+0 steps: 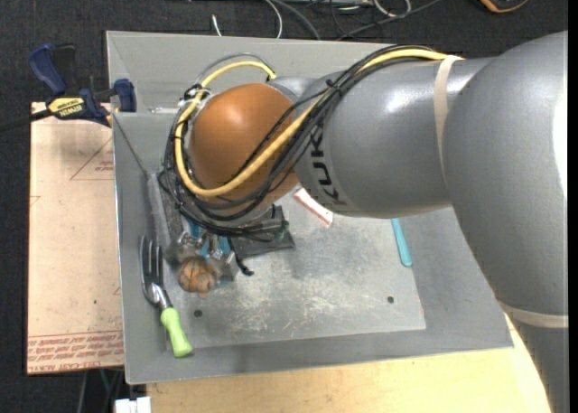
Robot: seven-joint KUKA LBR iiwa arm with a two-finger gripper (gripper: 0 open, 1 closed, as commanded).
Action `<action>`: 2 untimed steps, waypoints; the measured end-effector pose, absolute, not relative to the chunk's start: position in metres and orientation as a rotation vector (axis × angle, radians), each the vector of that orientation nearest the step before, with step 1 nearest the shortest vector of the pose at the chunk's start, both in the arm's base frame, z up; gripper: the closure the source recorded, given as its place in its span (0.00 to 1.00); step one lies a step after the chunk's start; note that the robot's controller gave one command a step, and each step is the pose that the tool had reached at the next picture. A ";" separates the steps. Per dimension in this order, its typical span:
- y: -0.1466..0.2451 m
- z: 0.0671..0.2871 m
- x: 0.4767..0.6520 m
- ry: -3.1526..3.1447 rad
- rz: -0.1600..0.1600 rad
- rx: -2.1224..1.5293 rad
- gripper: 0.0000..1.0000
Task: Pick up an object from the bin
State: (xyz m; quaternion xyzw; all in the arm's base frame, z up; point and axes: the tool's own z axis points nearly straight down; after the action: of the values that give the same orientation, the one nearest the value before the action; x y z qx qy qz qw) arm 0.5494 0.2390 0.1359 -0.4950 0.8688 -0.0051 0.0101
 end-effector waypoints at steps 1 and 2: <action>0.239 0.167 0.547 2.723 -0.016 -1.540 1.00; 0.222 0.124 0.535 2.630 -0.017 -1.675 1.00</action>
Offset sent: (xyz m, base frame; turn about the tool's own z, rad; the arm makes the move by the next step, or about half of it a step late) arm -0.0242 -0.0282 -0.0499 -0.1458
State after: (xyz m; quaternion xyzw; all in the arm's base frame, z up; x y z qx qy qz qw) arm 0.5347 0.2223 0.1236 -0.5372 0.8434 -0.0054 0.0117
